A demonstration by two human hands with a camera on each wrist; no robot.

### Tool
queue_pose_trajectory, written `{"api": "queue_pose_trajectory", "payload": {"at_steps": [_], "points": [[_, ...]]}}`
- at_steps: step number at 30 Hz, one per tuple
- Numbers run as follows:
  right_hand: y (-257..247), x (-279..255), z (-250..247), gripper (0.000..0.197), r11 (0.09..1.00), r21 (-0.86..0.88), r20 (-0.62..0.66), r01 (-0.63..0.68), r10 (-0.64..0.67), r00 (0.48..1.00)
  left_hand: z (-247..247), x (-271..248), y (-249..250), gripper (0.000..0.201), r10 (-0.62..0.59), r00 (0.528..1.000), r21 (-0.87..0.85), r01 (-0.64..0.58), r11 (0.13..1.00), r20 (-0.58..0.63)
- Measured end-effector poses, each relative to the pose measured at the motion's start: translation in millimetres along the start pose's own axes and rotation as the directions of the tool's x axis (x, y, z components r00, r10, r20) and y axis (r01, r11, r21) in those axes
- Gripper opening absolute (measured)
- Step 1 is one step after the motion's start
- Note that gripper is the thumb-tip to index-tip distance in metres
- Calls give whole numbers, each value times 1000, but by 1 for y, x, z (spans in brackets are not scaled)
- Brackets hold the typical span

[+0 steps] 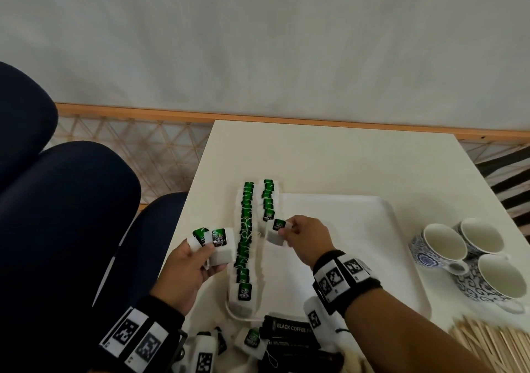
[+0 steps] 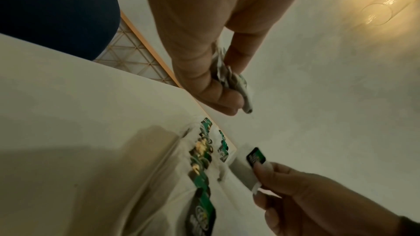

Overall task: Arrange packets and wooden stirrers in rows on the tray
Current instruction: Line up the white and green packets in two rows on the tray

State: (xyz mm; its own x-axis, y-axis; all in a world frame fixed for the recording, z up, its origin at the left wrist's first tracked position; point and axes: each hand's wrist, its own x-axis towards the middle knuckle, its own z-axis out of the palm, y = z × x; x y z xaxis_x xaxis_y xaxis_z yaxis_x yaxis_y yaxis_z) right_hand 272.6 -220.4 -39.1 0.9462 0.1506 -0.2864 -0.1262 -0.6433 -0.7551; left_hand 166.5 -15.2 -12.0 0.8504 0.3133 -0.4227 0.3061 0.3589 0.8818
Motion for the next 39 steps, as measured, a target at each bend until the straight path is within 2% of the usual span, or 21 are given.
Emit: {"api": "queue_pose_trajectory", "payload": {"at_steps": [7,10,14,17,19,25,29,32,33,35,37,39], "points": [[-1,24,19,22,988,-151,15,-39,42,999,3,-1,-2,21,-4,1000,36,3,999,13],[-5,29,23,31,984,-165,-1,-63,64,998,2,-1,-1,22,-3,1000,38,3,999,14],[-3,27,24,28,992,-44,6,-115,116,993,-2,-1,-2,21,-5,1000,27,5,1000,7],[-1,21,22,50,990,54,31,-130,128,991,-3,-1,-4,20,-17,1000,16,17,1000,9],[-2,19,20,55,993,46,46,-110,108,993,-2,-1,-5,20,-25,1000,8,25,1000,17],[1,22,25,46,996,-22,17,-83,83,996,2,-1,-6,23,-46,997,-13,47,999,62],[0,23,23,46,997,-5,15,-80,80,997,3,-2,-2,26,-13,991,39,8,999,131],[-7,13,20,38,1000,8,-18,14,-14,1000,3,-1,-4,26,12,993,83,-22,996,119],[-12,7,18,36,998,29,7,63,-63,998,3,0,-4,26,24,994,91,-34,995,107],[-24,-6,13,38,983,140,161,119,-141,977,4,1,-5,27,50,993,106,-61,992,107],[-32,-17,11,41,974,205,347,101,-169,922,7,0,-5,29,72,988,125,-89,988,133],[-31,-23,14,30,977,181,415,115,-182,891,10,-1,-6,31,92,985,142,-113,983,145]]}}
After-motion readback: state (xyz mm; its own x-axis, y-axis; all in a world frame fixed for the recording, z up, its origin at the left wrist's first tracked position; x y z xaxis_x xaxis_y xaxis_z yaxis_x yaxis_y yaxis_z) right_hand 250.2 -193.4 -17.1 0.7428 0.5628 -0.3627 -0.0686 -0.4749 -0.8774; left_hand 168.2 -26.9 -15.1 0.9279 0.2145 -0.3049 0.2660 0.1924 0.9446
